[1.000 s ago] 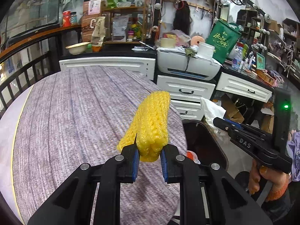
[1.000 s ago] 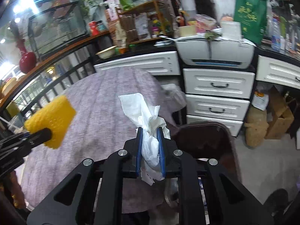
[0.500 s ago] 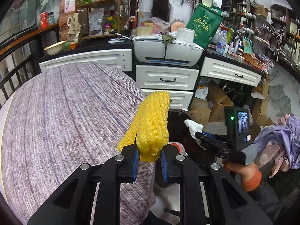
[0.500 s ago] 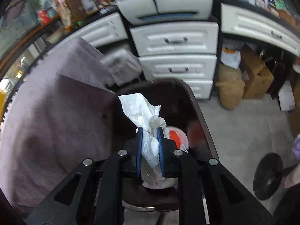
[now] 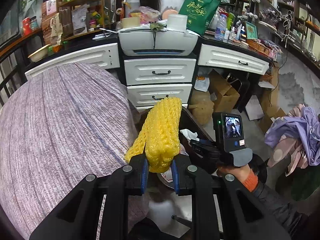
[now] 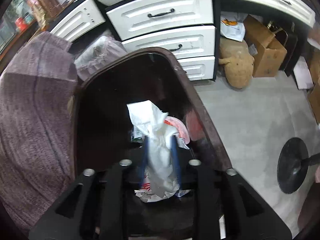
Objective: Collect trash
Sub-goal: 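Carry mesh and tissue to the black bin and open the right tool inside, then lower the yellow foam mesh into the bin and open the left tool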
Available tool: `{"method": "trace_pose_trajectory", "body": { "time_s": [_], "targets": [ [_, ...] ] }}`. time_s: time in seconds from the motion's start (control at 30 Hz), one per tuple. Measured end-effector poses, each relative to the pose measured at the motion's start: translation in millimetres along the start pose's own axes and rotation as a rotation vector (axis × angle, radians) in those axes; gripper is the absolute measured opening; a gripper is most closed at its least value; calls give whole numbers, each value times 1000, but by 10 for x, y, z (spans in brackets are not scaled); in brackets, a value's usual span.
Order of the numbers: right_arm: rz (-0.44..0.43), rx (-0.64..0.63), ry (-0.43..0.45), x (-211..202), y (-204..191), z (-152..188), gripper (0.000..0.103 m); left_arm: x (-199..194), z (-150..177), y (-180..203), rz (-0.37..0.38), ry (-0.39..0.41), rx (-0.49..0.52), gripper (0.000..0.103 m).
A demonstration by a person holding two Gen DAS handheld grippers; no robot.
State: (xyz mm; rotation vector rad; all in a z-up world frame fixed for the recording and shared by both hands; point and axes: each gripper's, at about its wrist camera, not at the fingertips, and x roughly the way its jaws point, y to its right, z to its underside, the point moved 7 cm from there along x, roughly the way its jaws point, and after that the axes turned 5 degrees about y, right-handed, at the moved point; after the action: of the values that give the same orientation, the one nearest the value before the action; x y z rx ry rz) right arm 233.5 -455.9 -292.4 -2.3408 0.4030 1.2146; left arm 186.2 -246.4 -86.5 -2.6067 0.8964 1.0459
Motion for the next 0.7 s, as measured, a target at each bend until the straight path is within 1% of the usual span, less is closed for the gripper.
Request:
{"method": "trace_pose_trajectory", "body": {
  "time_s": [0.03, 0.17, 0.4, 0.47, 0.57, 0.7],
  "targets": [
    [-11, 25, -2, -1, 36, 13, 59, 17, 10, 21, 5, -5, 2, 19],
    [-28, 28, -9, -66, 41, 65, 64, 111, 52, 107, 24, -31, 19, 19],
    [-114, 4, 63, -474, -112, 13, 66, 225, 64, 240, 55, -56, 42, 19],
    [-125, -3, 91, -591, -137, -24, 66, 269, 65, 273, 63, -64, 46, 19],
    [-115, -13, 140, -768, -119, -75, 66, 354, 59, 307, 68, -77, 52, 19],
    [-85, -2, 190, -969, 8, -135, 66, 485, 76, 368, 80, -103, 73, 19]
  ]
}}
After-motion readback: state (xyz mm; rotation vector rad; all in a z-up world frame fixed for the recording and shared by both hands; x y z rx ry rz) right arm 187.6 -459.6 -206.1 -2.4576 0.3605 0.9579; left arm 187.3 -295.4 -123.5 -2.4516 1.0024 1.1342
